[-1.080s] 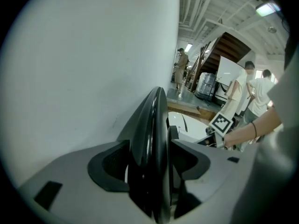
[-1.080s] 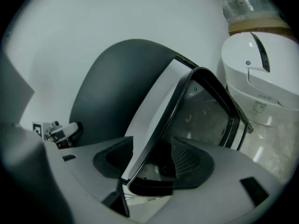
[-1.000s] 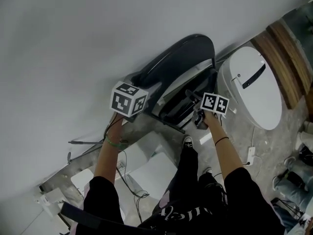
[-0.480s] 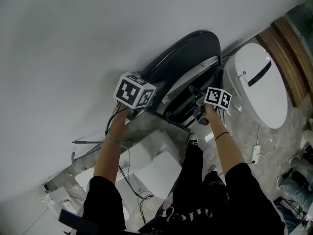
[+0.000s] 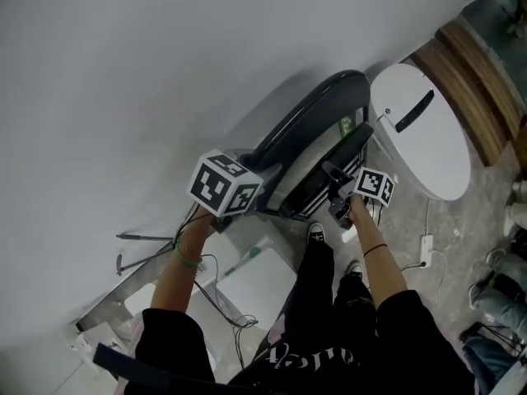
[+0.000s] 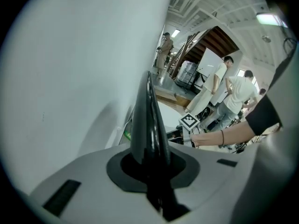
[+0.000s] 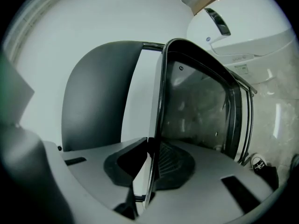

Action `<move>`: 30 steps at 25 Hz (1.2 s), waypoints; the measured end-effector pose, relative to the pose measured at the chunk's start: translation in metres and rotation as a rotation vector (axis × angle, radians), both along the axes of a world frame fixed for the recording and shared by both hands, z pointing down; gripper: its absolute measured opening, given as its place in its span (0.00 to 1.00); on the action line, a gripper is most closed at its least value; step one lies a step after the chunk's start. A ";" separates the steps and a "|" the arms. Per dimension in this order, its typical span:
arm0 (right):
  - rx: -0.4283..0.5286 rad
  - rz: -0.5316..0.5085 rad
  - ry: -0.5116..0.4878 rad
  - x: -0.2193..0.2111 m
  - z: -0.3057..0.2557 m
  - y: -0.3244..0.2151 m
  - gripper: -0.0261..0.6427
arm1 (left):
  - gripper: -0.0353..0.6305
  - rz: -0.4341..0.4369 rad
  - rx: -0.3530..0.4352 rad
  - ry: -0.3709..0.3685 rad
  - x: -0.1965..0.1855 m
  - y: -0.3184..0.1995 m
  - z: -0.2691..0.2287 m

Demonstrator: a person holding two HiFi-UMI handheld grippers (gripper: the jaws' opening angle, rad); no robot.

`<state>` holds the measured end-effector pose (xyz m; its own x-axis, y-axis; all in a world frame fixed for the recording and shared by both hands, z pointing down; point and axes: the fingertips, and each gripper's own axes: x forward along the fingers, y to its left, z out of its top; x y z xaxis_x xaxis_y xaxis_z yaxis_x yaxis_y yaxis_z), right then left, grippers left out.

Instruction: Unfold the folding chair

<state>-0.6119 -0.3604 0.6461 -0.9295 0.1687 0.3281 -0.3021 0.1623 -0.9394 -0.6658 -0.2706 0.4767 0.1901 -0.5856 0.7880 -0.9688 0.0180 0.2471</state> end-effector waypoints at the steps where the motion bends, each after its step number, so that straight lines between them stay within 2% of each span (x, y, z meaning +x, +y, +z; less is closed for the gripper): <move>1: -0.005 0.007 -0.004 0.014 -0.002 0.003 0.11 | 0.14 0.006 -0.003 0.005 0.014 0.003 -0.003; 5: -0.024 0.019 -0.021 0.064 -0.008 0.014 0.11 | 0.14 0.034 -0.023 -0.024 0.065 0.013 -0.012; 14: -0.066 0.060 -0.066 0.205 -0.016 0.028 0.11 | 0.13 0.107 -0.084 -0.109 0.216 0.016 -0.029; 18: -0.065 0.067 -0.049 0.265 -0.017 0.041 0.12 | 0.14 0.096 -0.105 -0.082 0.274 0.029 -0.030; 23: -0.032 0.094 -0.017 0.337 -0.011 0.066 0.11 | 0.14 0.128 -0.118 -0.020 0.333 0.055 -0.022; 30: 0.022 0.109 0.012 0.425 0.007 0.123 0.12 | 0.14 0.173 -0.131 0.022 0.415 0.119 0.001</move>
